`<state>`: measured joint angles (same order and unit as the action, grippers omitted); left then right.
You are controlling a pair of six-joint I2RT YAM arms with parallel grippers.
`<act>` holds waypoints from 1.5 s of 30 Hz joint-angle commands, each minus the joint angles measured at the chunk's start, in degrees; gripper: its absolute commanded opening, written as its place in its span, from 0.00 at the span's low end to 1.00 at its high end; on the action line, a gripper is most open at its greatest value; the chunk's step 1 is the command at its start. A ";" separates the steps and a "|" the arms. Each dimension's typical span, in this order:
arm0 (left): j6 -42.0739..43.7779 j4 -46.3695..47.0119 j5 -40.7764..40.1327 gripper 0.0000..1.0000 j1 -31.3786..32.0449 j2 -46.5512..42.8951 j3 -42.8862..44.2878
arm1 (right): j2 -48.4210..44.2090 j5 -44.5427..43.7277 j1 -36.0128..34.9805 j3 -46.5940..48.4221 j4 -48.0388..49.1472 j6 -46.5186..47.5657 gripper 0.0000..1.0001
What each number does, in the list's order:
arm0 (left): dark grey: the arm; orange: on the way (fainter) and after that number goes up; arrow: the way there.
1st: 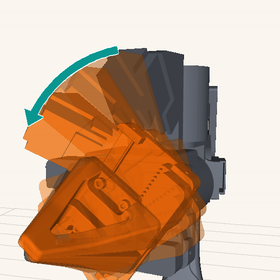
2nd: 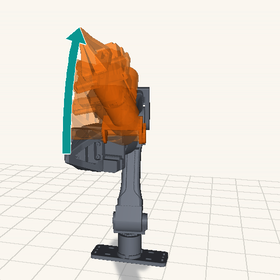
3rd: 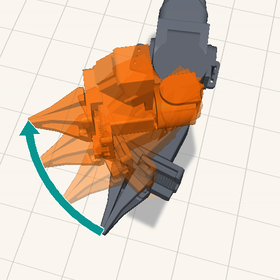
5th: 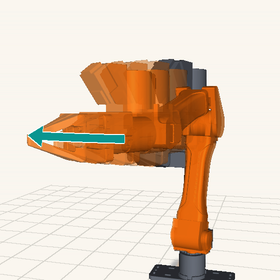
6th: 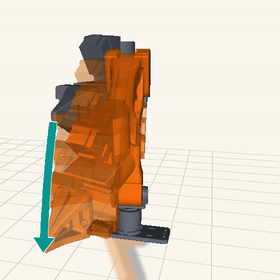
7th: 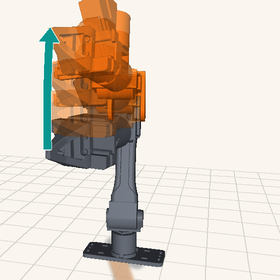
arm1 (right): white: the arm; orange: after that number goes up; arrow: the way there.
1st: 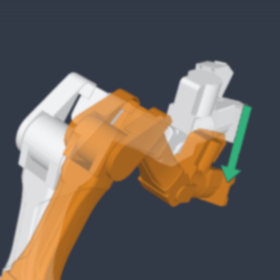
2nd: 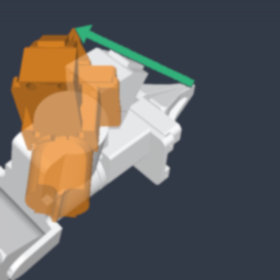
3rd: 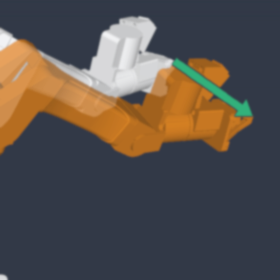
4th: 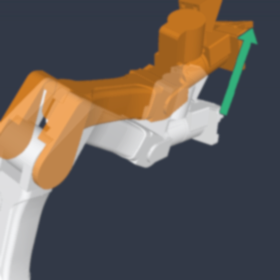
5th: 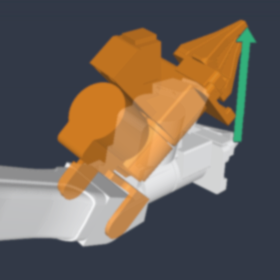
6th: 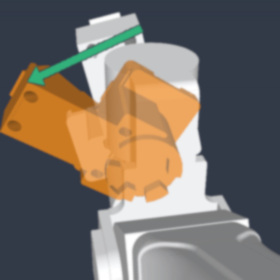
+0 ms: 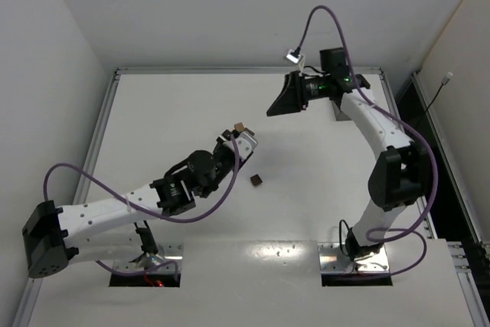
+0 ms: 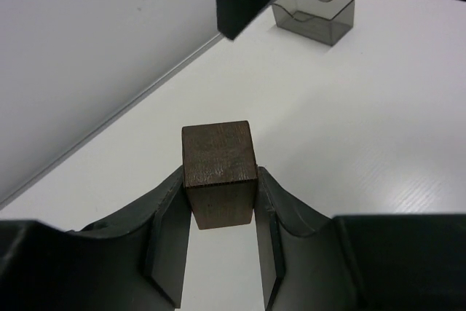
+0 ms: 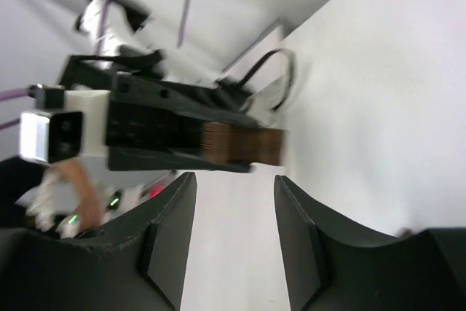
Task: Build the wood block tower
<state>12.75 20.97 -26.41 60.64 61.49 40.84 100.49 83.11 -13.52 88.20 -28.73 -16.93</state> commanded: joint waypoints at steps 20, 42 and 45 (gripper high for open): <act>-34.62 -51.38 32.04 0.00 -5.70 35.61 42.03 | -31.64 -80.80 8.68 -9.62 -1.43 32.05 0.47; -54.23 -54.28 20.88 0.00 -11.52 62.17 62.51 | -43.01 -84.52 8.68 -15.43 -8.62 26.25 0.68; -54.76 -54.81 20.88 0.00 -10.90 64.27 63.05 | -43.01 -83.29 8.68 -14.91 -9.32 26.24 0.68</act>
<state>-39.03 -33.54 -3.73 48.34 124.60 101.45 57.82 -0.99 -4.95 72.93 -37.32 10.66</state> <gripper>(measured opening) 0.318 0.678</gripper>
